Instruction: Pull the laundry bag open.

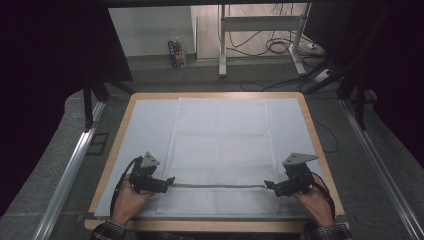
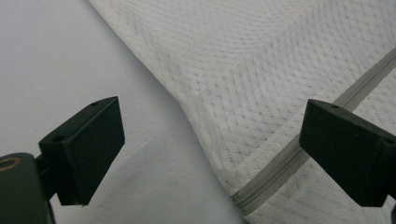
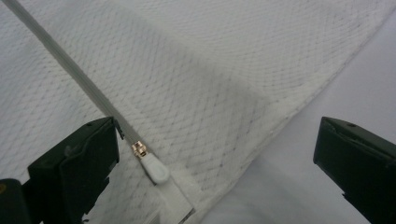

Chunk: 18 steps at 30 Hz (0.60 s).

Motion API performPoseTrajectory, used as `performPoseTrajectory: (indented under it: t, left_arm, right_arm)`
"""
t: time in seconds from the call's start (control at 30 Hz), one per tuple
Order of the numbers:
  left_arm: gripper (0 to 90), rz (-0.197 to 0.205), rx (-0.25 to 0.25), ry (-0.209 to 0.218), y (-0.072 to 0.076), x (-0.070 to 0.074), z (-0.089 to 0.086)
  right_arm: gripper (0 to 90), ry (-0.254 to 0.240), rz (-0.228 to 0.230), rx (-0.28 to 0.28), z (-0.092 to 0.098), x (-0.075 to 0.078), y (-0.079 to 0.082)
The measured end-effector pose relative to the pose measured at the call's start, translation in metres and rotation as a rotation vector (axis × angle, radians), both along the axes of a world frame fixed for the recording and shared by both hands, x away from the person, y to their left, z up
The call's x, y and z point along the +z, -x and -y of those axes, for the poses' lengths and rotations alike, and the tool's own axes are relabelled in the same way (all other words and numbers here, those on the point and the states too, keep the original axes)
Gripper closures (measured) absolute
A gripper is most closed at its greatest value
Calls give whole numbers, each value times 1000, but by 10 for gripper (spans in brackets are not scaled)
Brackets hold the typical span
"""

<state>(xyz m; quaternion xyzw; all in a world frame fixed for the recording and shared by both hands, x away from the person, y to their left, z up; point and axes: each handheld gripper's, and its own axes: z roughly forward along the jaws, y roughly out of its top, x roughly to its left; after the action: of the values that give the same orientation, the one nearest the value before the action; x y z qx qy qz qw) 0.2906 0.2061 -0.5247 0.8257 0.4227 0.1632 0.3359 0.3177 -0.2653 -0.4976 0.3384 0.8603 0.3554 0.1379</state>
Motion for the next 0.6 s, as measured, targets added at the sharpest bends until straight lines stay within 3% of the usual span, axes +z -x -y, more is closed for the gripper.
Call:
performPoseTrajectory:
  t: [0.13,0.23,0.33,0.4,0.43,0.6]
  left_arm:
    - [68,-3,-6,-4,0,0,1]
    - [69,-4,-6,-10,0,-1,1]
    - [69,-1,-6,-12,0,-1,1]
    - [69,0,-7,-9,0,-1,1]
    - [69,-2,-8,-9,0,-1,1]
    - [70,-6,-11,-15,0,-1,2]
  right_arm:
    - [1,21,-2,15,3,-2,5]
    - [0,-18,-23,2,11,-2,8]
    - [0,-13,-30,-1,13,-3,10]
    - [4,7,-40,7,14,-4,12]
    - [53,31,-59,0,13,-4,14]
    - [111,63,-78,-3,11,-6,15]
